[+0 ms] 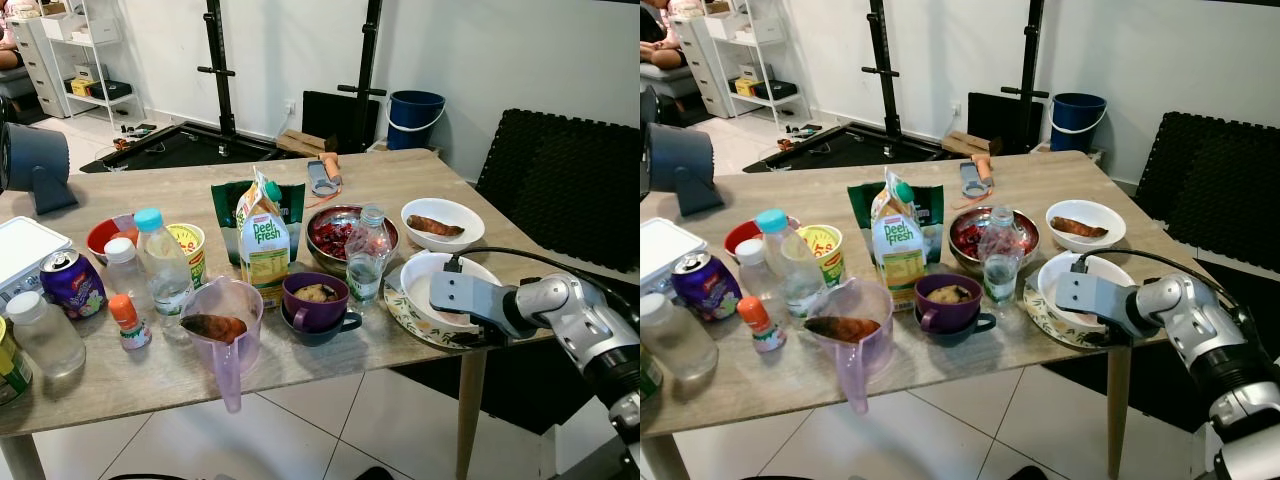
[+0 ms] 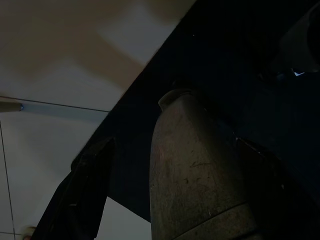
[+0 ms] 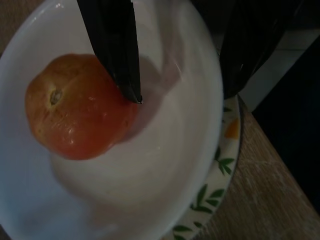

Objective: Restocking fridge

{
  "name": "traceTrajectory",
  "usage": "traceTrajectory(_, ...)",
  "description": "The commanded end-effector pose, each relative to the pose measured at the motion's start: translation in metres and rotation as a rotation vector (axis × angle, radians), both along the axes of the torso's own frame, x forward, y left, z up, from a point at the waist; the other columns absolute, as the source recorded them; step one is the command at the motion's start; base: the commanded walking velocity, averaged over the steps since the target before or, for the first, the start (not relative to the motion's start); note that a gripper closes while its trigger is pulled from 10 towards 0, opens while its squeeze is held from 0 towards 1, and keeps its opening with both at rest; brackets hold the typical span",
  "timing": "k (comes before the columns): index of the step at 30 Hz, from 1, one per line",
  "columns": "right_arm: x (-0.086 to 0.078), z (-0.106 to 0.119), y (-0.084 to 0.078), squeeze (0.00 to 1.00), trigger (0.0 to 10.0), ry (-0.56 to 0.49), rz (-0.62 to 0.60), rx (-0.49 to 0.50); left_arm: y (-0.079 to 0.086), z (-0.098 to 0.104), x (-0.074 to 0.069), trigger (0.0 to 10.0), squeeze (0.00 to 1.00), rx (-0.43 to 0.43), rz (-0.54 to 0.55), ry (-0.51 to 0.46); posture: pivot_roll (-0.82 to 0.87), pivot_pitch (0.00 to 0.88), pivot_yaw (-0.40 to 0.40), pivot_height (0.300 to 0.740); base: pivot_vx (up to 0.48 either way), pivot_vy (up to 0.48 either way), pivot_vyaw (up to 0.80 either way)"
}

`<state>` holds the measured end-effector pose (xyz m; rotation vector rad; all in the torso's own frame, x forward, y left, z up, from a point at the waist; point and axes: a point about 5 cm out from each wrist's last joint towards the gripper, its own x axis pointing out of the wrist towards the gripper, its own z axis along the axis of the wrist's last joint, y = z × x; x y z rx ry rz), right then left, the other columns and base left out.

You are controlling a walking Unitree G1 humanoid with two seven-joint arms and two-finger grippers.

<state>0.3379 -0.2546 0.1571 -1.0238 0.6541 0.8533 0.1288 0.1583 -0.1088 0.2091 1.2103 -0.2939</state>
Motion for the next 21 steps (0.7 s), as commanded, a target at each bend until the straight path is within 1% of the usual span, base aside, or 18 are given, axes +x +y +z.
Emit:
traceTrajectory(1,0.0011,-0.0015,0.0009,0.00,0.5,0.013,-0.002,-0.022,-0.0035,-0.0008,-0.0020,10.0,0.00,-0.008,0.008,0.005,-0.11,0.000,-0.015,0.740,0.000,0.000,0.00)
traceTrajectory(2,0.0013,-0.0016,0.0010,0.00,0.0,0.014,-0.002,-0.022,-0.0035,-0.0008,-0.0022,10.0,0.00,-0.008,0.009,0.005,-0.11,0.000,-0.015,0.740,0.000,0.000,0.00)
traceTrajectory(11,0.0014,-0.0008,0.0025,0.00,0.0,0.017,0.010,-0.026,-0.0039,-0.0013,-0.0036,10.0,0.00,-0.009,0.012,0.009,-0.11,0.000,-0.018,0.740,0.000,0.000,0.00)
traceTrajectory(15,0.0017,0.0018,0.0045,0.00,0.0,0.013,0.037,-0.026,-0.0045,-0.0012,-0.0033,10.0,0.00,-0.011,0.014,0.008,-0.11,0.000,-0.018,0.740,0.000,0.000,0.00)
traceTrajectory(21,0.0031,0.0071,0.0062,0.00,0.0,-0.022,0.056,-0.016,-0.0043,-0.0007,-0.0017,10.0,0.00,-0.009,0.011,0.004,-0.11,0.000,-0.017,0.740,0.000,0.000,0.00)
